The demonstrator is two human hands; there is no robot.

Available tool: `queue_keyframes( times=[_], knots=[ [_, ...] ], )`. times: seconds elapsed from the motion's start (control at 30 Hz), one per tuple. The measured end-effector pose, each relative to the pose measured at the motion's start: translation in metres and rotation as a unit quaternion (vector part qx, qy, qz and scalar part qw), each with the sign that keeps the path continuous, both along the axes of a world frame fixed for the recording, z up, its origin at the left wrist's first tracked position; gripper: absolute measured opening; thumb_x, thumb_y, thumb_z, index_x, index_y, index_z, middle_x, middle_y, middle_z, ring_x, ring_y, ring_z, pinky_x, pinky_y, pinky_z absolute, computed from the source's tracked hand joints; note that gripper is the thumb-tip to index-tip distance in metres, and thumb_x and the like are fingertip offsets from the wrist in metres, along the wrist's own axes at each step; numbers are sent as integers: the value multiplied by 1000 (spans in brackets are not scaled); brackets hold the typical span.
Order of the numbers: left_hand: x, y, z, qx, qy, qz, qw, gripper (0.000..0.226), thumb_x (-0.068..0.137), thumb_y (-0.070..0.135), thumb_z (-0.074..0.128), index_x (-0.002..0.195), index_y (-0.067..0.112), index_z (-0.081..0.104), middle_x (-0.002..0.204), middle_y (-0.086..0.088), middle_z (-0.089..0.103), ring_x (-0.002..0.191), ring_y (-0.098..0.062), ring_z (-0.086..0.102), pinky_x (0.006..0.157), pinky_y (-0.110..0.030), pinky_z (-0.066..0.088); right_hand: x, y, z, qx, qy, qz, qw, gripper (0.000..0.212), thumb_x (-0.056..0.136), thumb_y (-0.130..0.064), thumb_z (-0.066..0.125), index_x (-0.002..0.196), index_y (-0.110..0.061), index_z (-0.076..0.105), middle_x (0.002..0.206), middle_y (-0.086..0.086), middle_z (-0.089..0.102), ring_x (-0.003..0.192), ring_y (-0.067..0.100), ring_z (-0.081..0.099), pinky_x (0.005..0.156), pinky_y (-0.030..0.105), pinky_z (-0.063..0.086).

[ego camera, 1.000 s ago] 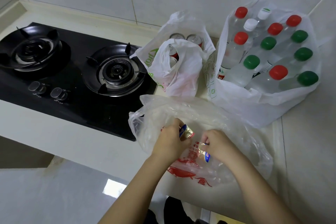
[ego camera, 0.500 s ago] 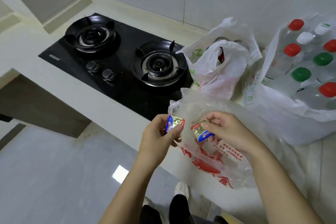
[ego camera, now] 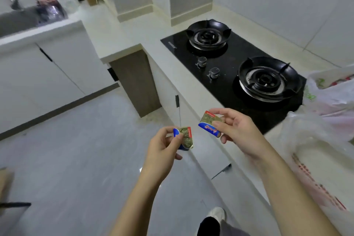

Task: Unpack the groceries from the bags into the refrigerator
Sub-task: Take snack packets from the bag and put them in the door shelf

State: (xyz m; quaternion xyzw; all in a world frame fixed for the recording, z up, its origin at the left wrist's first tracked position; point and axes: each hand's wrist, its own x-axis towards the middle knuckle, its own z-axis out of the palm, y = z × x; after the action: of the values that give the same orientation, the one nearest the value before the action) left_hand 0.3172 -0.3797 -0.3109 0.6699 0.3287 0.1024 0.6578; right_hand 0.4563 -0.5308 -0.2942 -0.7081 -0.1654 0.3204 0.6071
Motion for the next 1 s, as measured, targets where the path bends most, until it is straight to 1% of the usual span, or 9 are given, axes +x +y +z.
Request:
queue_keyframes(
  times=[0.13,0.23,0.37,0.47,0.53,0.63,0.77,0.9,1.0],
  knots=[
    [-84,54,8,5,-5,74,997,7,97,14,55,101,8,59,78,-4,75,73,-18,72,50,-22,49,-66,75,8,22,21,58,998,33,91,-4,65,121,-18,63,89,6,71,69,20,67,72,37,59],
    [-144,89,17,14,-8,133,991,7,97,13,55,102,8,58,78,-3,75,70,-16,72,49,-20,48,-115,124,14,36,32,110,993,40,91,-1,63,123,-25,59,103,15,69,78,28,73,71,34,60],
    [-231,134,31,48,-8,228,972,2,96,18,57,98,17,57,81,-2,75,78,-17,71,54,-22,50,-185,190,28,50,42,198,978,32,92,1,60,115,-21,63,102,15,66,81,33,74,70,33,60],
    [-280,156,41,61,-14,287,956,2,96,18,57,97,16,57,75,3,74,67,-7,67,54,-18,49,-226,231,37,32,3,266,964,27,91,-5,65,112,-22,63,104,14,67,84,29,74,75,40,60],
    [-306,166,45,78,-8,319,945,3,95,16,59,94,13,59,73,2,71,55,-1,57,52,-13,47,-247,255,40,26,-35,303,952,25,91,-9,66,111,-23,62,100,10,70,84,22,72,70,34,58],
    [-342,180,49,117,16,351,929,3,91,16,63,88,16,63,75,-4,66,51,-2,49,51,-15,43,-272,293,49,22,-74,339,937,23,92,-13,66,109,-26,58,95,5,72,77,14,68,62,24,53],
    [-384,196,72,157,26,392,906,2,89,15,66,88,17,65,74,-4,68,52,-7,53,53,-21,46,-304,344,72,61,-90,420,901,24,91,-11,67,108,-23,55,95,8,71,76,18,69,61,27,55],
    [-431,213,113,215,12,425,879,16,85,10,72,87,24,65,78,-2,70,58,-18,61,54,-30,50,-339,390,109,131,-105,501,849,24,89,-5,68,103,-19,55,93,9,68,77,26,73,62,34,57],
    [-466,220,151,280,26,435,855,20,88,1,66,94,20,65,84,-4,70,62,-15,65,53,-28,53,-370,416,140,185,-121,554,803,24,88,-4,68,102,-18,54,90,5,67,77,25,73,65,35,60]
  ],
)
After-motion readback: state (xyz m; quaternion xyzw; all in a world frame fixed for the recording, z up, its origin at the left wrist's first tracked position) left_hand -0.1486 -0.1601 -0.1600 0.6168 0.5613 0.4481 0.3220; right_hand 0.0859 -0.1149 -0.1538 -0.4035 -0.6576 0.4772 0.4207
